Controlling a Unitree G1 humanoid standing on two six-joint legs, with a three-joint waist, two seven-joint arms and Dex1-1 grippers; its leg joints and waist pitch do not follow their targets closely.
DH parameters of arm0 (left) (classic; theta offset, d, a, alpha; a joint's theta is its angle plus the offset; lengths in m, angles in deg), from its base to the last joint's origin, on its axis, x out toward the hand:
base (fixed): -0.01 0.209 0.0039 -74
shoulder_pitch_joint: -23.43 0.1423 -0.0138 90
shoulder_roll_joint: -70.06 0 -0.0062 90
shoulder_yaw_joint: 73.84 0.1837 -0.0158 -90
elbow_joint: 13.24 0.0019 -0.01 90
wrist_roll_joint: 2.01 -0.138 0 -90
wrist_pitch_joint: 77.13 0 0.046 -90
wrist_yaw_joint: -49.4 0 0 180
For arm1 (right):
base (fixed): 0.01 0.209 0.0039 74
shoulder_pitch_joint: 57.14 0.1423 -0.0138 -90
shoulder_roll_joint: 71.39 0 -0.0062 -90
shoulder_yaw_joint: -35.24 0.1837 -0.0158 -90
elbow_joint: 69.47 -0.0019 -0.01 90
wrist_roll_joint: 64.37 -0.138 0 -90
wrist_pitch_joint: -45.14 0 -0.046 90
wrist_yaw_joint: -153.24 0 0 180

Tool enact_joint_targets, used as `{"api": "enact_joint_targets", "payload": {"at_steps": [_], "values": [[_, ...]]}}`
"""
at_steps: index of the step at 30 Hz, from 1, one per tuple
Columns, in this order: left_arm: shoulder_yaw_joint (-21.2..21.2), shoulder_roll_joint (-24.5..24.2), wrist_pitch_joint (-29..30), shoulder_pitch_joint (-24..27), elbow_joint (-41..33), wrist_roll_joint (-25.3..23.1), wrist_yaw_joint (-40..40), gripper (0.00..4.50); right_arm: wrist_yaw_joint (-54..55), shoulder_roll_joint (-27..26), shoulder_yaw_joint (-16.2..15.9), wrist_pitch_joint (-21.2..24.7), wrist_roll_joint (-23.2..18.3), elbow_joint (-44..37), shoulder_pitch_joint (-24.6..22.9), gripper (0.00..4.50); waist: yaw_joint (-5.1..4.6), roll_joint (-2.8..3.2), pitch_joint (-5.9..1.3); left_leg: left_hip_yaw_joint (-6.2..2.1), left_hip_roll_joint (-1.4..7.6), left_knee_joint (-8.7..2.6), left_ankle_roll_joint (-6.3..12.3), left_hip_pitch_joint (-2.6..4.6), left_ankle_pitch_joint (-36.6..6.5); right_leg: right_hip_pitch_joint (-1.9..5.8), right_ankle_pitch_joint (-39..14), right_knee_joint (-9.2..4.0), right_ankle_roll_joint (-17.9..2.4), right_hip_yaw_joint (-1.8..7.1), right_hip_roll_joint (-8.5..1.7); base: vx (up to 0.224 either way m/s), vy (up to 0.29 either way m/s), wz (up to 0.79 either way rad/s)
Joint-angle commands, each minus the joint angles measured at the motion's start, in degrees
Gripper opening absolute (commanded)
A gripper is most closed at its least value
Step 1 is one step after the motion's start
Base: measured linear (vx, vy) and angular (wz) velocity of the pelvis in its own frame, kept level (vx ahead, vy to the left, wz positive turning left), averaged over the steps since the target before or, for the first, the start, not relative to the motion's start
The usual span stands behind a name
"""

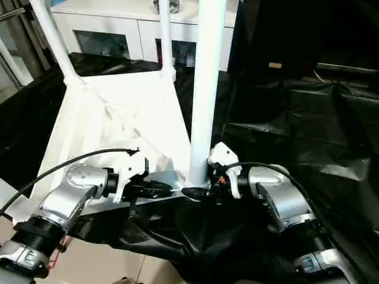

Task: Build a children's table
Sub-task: Rotate leg to tighten

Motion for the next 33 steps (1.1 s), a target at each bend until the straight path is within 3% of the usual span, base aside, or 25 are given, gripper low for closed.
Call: {"api": "enact_joint_targets", "payload": {"at_steps": [1,9,12,14,18,20,23,24,26,31,33], "values": [[0.57,0.83,-0.29,-1.02,-2.71,1.6,1.09,0.0,-1.02,-0.97,-1.66,0.68,-0.08,-0.48,0.77,3.36,-0.01,-0.99,-3.58,-0.91,2.39,-3.41,4.21,0.56,-6.38,3.02,-4.06,-3.62,-13.59,2.68,-3.71,0.0,0.0,0.0],[-0.27,1.95,0.42,-0.8,-2.12,0.61,-3.01,0.0,3.25,-3.55,-0.38,0.89,0.01,0.23,0.39,2.62,-0.08,-1.0,-3.55,-0.91,2.32,-3.42,4.11,0.53,-6.81,3.0,-4.56,-3.66,-13.59,2.66,-3.73,0.0,0.0,0.0],[-0.85,3.73,0.44,-2.72,1.62,-2.47,-10.0,0.0,13.21,-7.38,1.13,-0.08,2.98,4.8,0.79,2.45,-0.57,-1.07,-3.27,-0.92,2.19,-3.6,3.12,0.52,-7.65,2.76,-7.13,-4.16,-12.86,2.74,-3.76,0.0,0.0,0.0],[-1.92,4.97,1.32,-3.8,3.27,-2.78,-13.43,0.0,18.04,-8.99,1.98,-0.36,4.22,7.52,1.63,2.33,-1.02,-1.13,-3.17,-1.03,1.99,-3.81,1.35,0.83,-10.0,2.83,-12.71,-4.74,-11.4,2.68,-3.83,0.0,0.0,0.0],[-2.91,8.8,4.25,-6.47,5.86,-5.01,-23.15,0.0,33.89,-14.94,5.97,0.83,5.87,15.08,4.93,2.08,-1.93,-1.01,-3.13,-1.23,1.95,-4.05,0.18,0.75,-11.7,2.7,-15.62,-4.99,-10.5,2.7,-3.85,0.0,0.0,0.0],[-3.01,10.09,4.97,-6.98,6.35,-5.3,-25.57,0.0,37.94,-16.36,6.49,0.05,6.75,16.17,5.52,2.02,-2.0,-0.99,-3.21,-1.23,1.97,-4.07,-0.05,0.88,-11.59,2.63,-15.21,-5.04,-10.32,2.69,-3.77,0.0,0.0,0.0],[-3.38,13.06,4.9,-7.79,7.57,-5.95,-29.99,0.0,44.1,-19.52,7.4,-1.6,8.39,18.92,6.65,2.02,-2.14,-1.04,-3.38,-1.18,1.9,-4.0,0.01,0.86,-11.05,2.68,-12.37,-4.92,-10.76,2.67,-3.68,0.0,0.0,0.0],[-3.36,13.17,4.76,-7.81,7.6,-5.95,-30.03,0.0,44.03,-19.65,7.36,-1.69,8.34,18.96,6.65,2.02,-2.17,-0.55,-3.44,-1.18,1.88,-3.97,0.35,0.82,-11.04,2.76,-11.03,-4.93,-10.99,2.67,-3.63,0.0,0.0,0.0],[-3.13,13.7,3.62,-7.83,7.63,-5.87,-29.69,0.0,43.27,-20.41,7.09,-2.51,7.9,18.97,6.58,2.55,-2.03,-0.8,-3.56,-1.14,1.85,-3.88,1.39,0.64,-9.97,3.0,-7.94,-4.6,-11.6,2.65,-3.59,0.0,0.0,0.0],[-2.12,12.55,2.53,-6.88,6.11,-4.87,-25.5,0.0,39.72,-20.02,7.2,-3.21,6.68,17.65,6.88,2.76,-1.9,-0.82,-3.54,-1.11,1.88,-3.85,2.03,0.59,-10.12,3.07,-7.95,-4.6,-12.05,2.64,-3.68,0.0,0.0,0.0],[-1.76,11.64,2.02,-6.41,5.52,-4.52,-23.5,0.0,37.18,-19.22,6.46,-3.58,6.53,16.77,6.99,3.06,-1.92,-0.81,-3.49,-1.1,1.94,-3.89,2.14,0.64,-10.41,3.03,-8.16,-4.65,-12.14,2.65,-3.7,0.0,0.0,0.0]]}}
